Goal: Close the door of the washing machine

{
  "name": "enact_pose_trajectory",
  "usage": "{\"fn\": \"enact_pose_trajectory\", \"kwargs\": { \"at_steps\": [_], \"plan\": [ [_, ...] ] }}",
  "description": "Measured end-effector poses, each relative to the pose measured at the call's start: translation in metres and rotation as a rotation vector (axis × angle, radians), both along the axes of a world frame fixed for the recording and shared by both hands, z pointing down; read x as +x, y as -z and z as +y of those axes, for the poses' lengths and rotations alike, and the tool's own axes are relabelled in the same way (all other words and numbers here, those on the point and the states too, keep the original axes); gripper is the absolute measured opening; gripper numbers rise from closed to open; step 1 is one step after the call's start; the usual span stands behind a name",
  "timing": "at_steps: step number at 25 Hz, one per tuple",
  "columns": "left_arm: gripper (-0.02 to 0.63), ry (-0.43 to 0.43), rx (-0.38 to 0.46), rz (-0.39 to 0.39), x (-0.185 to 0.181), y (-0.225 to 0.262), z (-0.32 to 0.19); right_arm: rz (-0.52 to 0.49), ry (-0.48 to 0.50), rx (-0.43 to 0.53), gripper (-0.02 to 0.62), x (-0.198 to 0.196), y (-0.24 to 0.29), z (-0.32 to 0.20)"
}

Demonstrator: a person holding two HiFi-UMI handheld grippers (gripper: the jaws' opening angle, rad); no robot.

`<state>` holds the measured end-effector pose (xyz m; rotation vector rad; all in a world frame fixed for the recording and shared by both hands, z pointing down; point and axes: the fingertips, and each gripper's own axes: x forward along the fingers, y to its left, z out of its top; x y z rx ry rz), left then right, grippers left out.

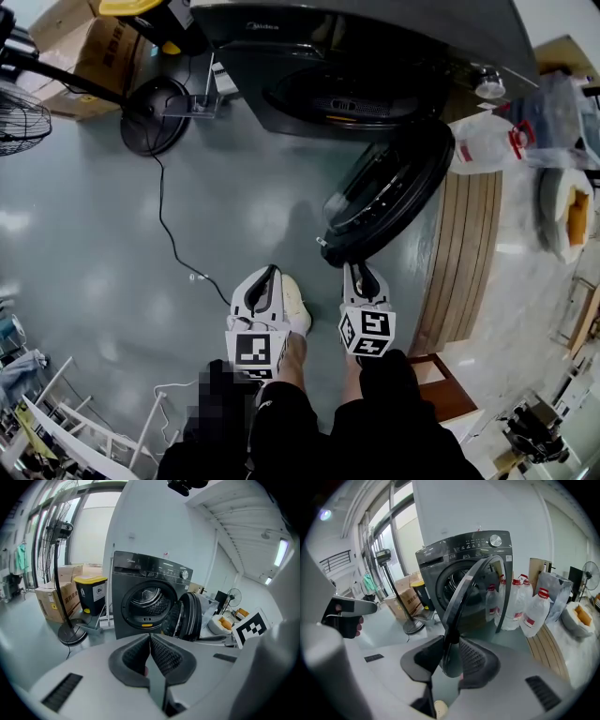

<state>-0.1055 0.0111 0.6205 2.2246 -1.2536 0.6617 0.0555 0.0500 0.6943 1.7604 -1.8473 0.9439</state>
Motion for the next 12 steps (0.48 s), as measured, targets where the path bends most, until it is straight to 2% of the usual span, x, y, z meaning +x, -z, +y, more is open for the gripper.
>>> {"fn": "enact_pose_trajectory", "kwargs": {
  "at_steps": [7, 12],
  "plan": [
    [0.026, 0.008, 0.023, 0.013, -0.032, 0.009, -0.029, -0.023, -0.047, -0.006, 0.118, -0.027, 0.001, -0.027],
    [0.026, 0.024, 0.021, 0.008, -0.051, 0.008, -0.037, 0.014, 0.058, 0.001, 0.12, -0.046, 0.004, -0.043]
  ]
}}
